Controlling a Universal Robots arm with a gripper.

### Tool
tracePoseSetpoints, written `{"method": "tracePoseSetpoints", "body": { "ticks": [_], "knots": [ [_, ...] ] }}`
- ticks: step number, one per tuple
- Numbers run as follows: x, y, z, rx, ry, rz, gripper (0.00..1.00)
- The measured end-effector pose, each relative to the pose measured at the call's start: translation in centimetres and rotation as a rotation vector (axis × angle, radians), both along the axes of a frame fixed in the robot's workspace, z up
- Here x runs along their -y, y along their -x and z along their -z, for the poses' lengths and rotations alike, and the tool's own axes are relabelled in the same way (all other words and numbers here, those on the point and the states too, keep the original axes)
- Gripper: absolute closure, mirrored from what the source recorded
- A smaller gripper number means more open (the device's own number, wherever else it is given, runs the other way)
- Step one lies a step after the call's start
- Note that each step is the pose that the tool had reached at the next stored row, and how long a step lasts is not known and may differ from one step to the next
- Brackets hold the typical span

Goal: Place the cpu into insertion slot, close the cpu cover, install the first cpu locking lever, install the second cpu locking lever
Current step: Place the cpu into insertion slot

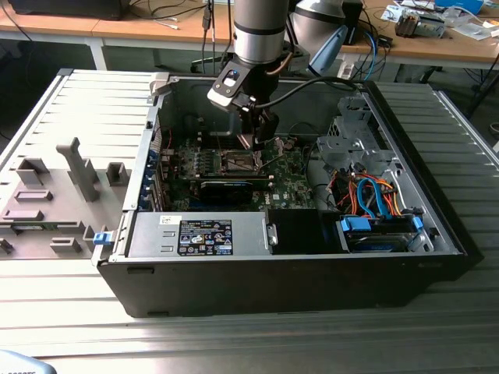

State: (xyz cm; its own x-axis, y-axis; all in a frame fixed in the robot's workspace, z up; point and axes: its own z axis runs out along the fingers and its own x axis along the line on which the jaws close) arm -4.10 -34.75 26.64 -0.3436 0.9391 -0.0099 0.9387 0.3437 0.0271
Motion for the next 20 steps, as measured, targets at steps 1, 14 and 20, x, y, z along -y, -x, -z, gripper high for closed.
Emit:
{"method": "tracePoseSetpoints", "body": {
  "ticks": [1, 14, 20],
  "knots": [
    [0.0, 0.0, 0.0, 0.0, 0.0001, 0.001, 0.45],
    [0.0, 0.0, 0.04, 0.0, 0.0, 0.007, 0.45],
    [0.0, 0.0, 0.06, 0.0, 0.0001, 0.012, 0.45]
  ]
}}
